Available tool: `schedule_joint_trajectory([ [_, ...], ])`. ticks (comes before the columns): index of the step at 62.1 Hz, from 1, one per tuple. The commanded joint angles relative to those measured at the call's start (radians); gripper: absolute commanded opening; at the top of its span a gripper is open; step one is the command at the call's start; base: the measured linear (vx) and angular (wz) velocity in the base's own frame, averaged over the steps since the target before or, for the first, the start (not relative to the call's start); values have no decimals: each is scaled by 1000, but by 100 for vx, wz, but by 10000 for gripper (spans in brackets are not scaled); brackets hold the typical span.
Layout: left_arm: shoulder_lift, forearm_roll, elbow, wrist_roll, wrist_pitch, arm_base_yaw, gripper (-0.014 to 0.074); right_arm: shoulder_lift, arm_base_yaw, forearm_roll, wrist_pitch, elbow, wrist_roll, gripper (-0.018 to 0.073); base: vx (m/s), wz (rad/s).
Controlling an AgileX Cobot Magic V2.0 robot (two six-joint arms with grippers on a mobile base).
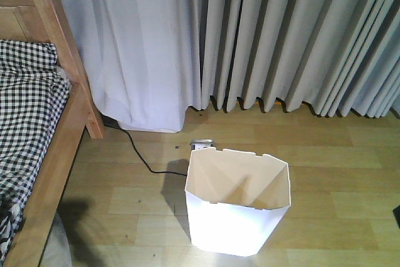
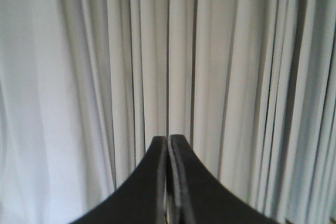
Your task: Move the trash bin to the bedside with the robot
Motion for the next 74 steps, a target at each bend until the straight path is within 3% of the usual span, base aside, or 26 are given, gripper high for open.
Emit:
schedule_joint_trajectory([
  [1,-14,-4,12,-5,-70,1,-6,11,-1,-334,-23,-27,329,-9,0,0],
  [6,-14,-4,12,-5,-70,1,-6,-6,-1,-419,-20,-11,415,-9,0,0],
  [16,-14,-4,12,-5,-70,1,-6,-89,-1,-365,-98,81,347,-9,0,0],
  [23,-14,-4,12,-5,-70,1,-6,-99,-1,-363,-77,79,311,-9,0,0],
  [74,-14,-4,12,-5,-70,1,-6,-99,-1,-379,-64,79,317,-9,0,0],
])
